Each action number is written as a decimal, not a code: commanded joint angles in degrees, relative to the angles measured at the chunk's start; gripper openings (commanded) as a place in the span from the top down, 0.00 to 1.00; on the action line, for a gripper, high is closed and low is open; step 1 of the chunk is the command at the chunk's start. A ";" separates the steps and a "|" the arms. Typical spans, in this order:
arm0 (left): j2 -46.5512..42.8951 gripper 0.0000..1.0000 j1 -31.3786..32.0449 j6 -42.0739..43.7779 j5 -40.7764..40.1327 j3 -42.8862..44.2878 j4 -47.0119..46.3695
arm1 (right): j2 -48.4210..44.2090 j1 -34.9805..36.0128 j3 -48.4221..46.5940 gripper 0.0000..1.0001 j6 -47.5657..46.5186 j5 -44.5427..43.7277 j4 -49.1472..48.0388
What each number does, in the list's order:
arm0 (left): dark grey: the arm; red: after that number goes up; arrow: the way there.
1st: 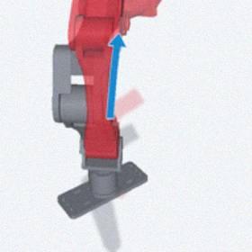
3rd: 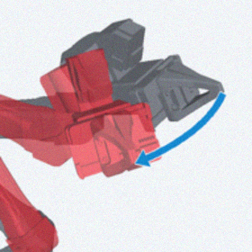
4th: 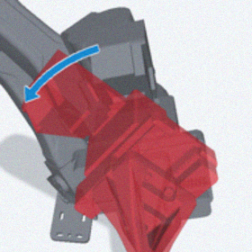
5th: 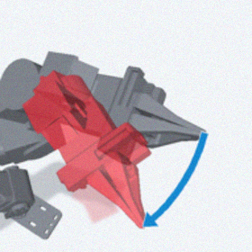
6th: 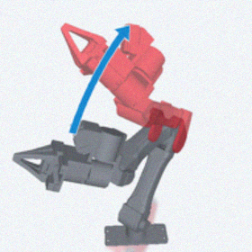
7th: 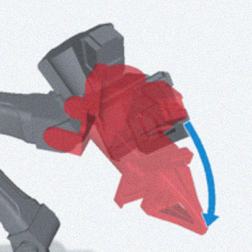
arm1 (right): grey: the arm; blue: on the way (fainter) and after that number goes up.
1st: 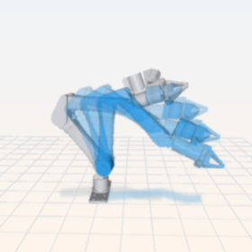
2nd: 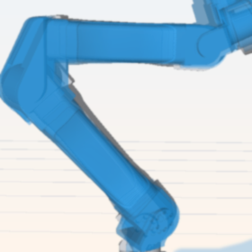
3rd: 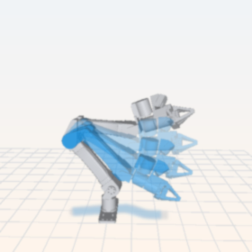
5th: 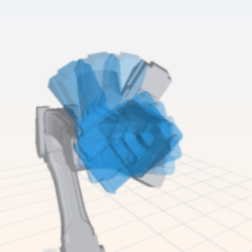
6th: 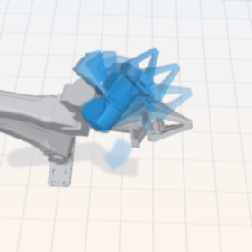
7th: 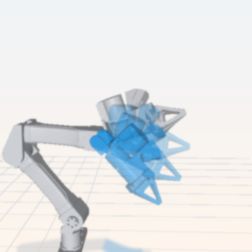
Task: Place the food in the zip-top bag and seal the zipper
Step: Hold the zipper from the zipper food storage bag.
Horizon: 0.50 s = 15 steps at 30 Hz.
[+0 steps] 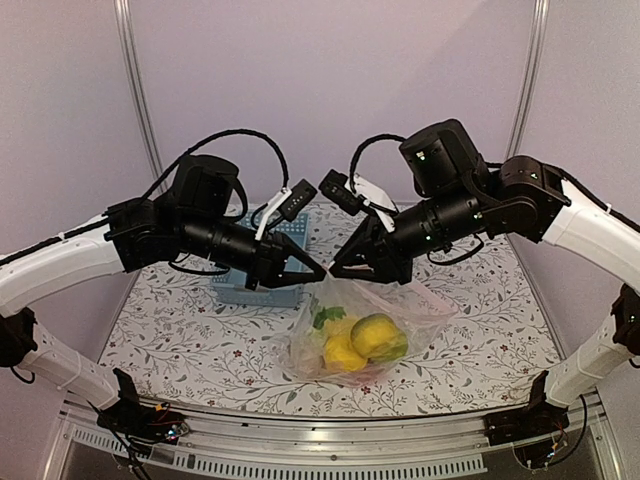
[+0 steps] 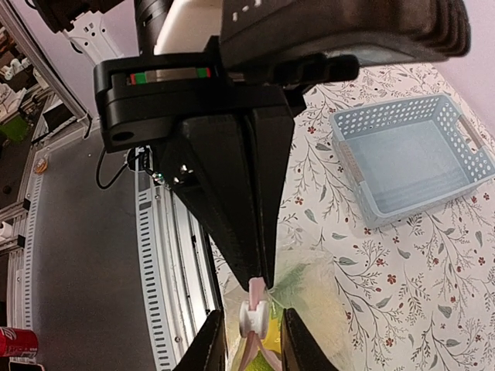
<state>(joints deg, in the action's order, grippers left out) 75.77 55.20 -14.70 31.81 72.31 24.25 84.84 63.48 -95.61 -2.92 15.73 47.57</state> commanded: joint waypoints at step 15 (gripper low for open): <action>-2.07 0.66 -1.23 0.03 2.44 -2.10 -3.50 | 0.91 0.61 0.67 1.00 0.37 -0.70 -2.12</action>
<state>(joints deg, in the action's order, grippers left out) 75.44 54.98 -15.14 32.71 71.66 23.38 85.62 63.70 -95.59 -2.61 15.33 46.98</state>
